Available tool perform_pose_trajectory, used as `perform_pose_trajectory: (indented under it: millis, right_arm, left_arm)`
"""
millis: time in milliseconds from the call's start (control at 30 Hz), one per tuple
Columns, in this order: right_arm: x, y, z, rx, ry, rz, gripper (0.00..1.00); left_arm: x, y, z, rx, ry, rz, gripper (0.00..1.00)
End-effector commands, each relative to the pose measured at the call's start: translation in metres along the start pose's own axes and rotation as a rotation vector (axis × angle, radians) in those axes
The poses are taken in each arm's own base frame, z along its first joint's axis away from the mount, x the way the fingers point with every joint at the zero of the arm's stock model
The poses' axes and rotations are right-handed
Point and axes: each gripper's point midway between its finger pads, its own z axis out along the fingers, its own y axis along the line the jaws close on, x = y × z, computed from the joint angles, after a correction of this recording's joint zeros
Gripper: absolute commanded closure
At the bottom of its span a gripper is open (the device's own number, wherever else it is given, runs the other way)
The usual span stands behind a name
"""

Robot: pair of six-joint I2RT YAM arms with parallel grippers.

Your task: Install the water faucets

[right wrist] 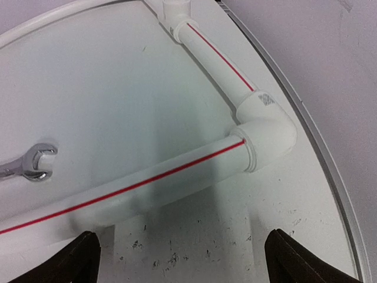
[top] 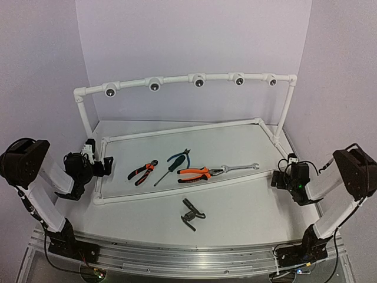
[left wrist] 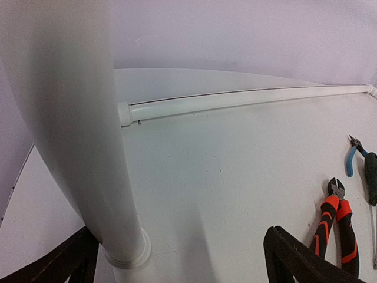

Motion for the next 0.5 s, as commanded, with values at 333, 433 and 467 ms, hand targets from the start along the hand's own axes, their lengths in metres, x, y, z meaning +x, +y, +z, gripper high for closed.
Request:
perform_pose_trajectory:
  millis: [333,433,467]
  right_arm:
    - [-0.054,0.056,-0.038,-0.249,0.243,0.322,0.02]
    - [-0.055,0.063,-0.054,-0.238,0.278,0.398,0.03]
    - [-0.048,0.068,-0.061,-0.234,0.321,0.427,0.04]
  left_arm:
    - [-0.046,-0.046,0.003,0.259,0.064,0.113,0.0]
    - [-0.059,-0.06,-0.014,0.33,0.063,0.105,0.0]
    - [-0.061,-0.061,-0.021,0.331,0.047,0.099,0.0]
